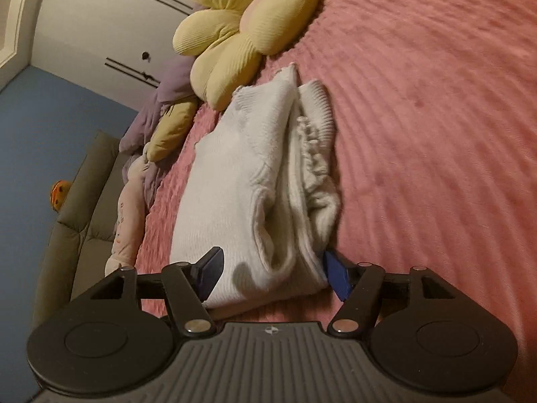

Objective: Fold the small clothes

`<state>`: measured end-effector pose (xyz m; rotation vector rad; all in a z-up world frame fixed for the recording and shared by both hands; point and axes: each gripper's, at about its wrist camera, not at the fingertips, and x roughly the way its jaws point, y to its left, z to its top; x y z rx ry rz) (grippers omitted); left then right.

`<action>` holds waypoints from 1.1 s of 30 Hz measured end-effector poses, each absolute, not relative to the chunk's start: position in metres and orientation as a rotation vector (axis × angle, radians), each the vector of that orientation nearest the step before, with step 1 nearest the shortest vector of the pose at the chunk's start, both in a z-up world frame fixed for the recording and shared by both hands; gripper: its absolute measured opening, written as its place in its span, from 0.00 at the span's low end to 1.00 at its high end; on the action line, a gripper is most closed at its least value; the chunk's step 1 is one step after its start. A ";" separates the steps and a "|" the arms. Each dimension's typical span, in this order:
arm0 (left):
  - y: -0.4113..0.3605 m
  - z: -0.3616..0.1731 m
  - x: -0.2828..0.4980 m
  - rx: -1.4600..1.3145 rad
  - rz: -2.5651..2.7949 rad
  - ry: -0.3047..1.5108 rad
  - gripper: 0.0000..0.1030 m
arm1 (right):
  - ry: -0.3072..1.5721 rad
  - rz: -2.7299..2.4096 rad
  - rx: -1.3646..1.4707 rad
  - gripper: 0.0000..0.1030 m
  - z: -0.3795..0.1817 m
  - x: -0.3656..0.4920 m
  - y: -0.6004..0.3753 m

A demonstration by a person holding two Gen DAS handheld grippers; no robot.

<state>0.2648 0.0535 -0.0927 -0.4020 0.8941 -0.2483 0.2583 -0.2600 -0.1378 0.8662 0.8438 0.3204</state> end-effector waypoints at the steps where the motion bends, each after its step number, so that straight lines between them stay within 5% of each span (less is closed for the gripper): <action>1: 0.053 -0.090 0.264 -0.396 -0.245 0.894 0.26 | 0.854 0.324 0.837 0.28 -0.136 0.260 -0.256; 6: 0.051 -0.069 0.245 -0.382 -0.286 0.853 0.13 | 0.769 0.281 0.614 0.23 -0.109 0.247 -0.245; 11: 0.056 -0.075 0.231 -0.303 -0.226 0.926 0.15 | 0.805 0.242 0.467 0.19 -0.111 0.234 -0.246; 13: 0.066 -0.070 0.225 -0.316 -0.180 0.913 0.17 | 0.800 0.227 0.434 0.27 -0.106 0.230 -0.249; 16: 0.073 -0.047 0.221 -0.331 -0.149 0.812 0.47 | 0.697 0.174 0.362 0.32 -0.082 0.218 -0.251; 21: 0.047 -0.035 0.255 -0.284 -0.172 0.713 0.68 | 0.606 0.178 0.206 0.33 -0.057 0.232 -0.219; 23: 0.035 -0.050 0.277 -0.257 -0.136 0.758 0.60 | 0.584 0.203 0.135 0.32 -0.060 0.247 -0.197; 27: 0.030 -0.083 0.294 -0.243 -0.106 0.832 0.70 | 0.611 0.141 -0.029 0.31 -0.092 0.270 -0.174; 33: 0.033 -0.054 0.293 -0.233 -0.100 0.748 0.67 | 0.650 0.126 -0.013 0.32 -0.085 0.276 -0.190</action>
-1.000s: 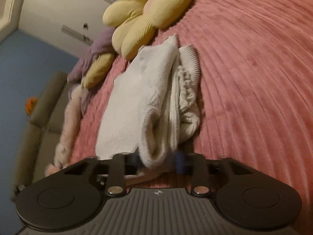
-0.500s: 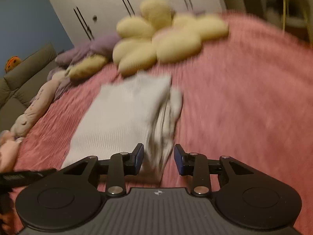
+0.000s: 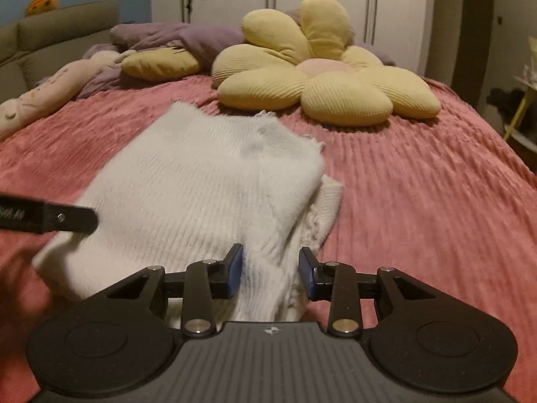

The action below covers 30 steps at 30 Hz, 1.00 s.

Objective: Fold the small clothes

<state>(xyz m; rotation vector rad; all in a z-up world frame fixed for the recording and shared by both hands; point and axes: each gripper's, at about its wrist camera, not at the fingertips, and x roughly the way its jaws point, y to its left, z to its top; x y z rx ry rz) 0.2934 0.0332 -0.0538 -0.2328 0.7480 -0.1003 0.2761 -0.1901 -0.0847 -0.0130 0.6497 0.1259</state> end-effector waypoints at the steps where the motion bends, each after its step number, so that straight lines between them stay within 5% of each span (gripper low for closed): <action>1: 0.031 -0.050 0.304 -0.241 -0.093 0.731 0.70 | 0.619 0.110 -0.009 0.32 -0.077 0.278 -0.189; 3: 0.024 -0.048 0.326 -0.246 -0.044 0.701 0.84 | 0.570 0.094 -0.045 0.32 -0.069 0.291 -0.180; 7: 0.012 -0.068 0.363 -0.255 0.040 0.729 0.86 | 0.642 0.100 -0.119 0.26 -0.081 0.331 -0.166; 9: 0.008 -0.087 0.370 -0.212 0.056 0.760 0.94 | 0.689 0.095 -0.153 0.26 -0.098 0.342 -0.166; 17: 0.030 -0.076 0.326 -0.303 0.005 0.804 0.97 | 0.725 0.076 -0.181 0.35 -0.075 0.305 -0.168; 20: 0.032 -0.069 0.282 -0.308 -0.018 0.842 0.98 | 0.773 0.069 -0.134 0.50 -0.067 0.272 -0.172; 22: 0.034 -0.066 0.253 -0.277 -0.014 0.847 0.98 | 0.820 0.072 -0.124 0.75 -0.065 0.254 -0.173; 27: 0.039 -0.052 0.200 -0.192 0.016 0.873 0.99 | 0.882 0.076 -0.083 0.96 -0.055 0.198 -0.171; 30: 0.042 -0.040 0.188 -0.207 -0.001 0.894 1.00 | 0.894 0.081 -0.063 0.96 -0.046 0.179 -0.169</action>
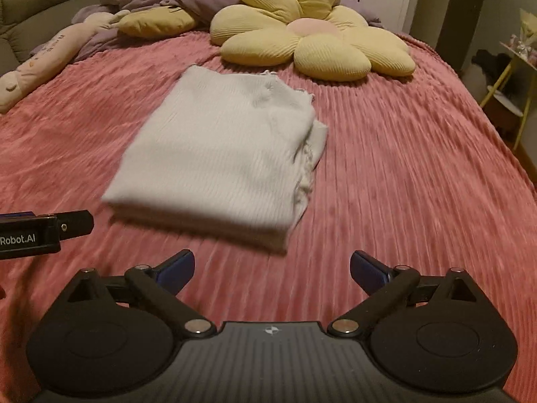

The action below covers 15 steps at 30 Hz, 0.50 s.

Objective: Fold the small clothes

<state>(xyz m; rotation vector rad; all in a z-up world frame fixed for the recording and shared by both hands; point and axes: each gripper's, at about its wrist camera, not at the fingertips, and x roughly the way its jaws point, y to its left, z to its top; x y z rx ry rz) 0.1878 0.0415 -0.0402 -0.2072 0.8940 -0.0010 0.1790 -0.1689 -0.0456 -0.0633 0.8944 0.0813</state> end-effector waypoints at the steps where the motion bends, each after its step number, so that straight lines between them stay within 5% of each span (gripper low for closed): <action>1: 0.041 -0.036 0.187 -0.204 -0.007 0.908 1.00 | 0.910 0.069 -0.055 0.96 -0.044 0.176 -0.168; 15: 0.020 -0.006 0.189 -0.066 -0.027 0.970 1.00 | 0.931 0.038 0.004 0.96 0.002 0.170 -0.166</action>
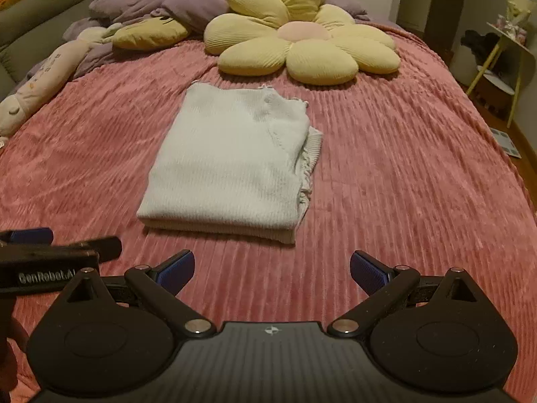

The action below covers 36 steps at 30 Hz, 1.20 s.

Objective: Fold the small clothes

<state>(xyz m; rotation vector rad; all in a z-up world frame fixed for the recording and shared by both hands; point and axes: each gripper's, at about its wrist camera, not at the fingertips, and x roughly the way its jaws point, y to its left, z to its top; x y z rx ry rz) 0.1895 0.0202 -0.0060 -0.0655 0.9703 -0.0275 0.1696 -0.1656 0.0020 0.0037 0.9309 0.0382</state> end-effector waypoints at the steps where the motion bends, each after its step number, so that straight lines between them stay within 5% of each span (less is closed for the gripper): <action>1: 0.019 -0.005 0.189 -0.059 -0.029 0.971 1.00 | 0.939 0.033 0.005 0.96 0.002 0.170 -0.166; 36: 0.004 -0.003 0.188 0.026 -0.040 0.985 1.00 | 0.966 -0.005 0.045 0.96 0.003 0.165 -0.174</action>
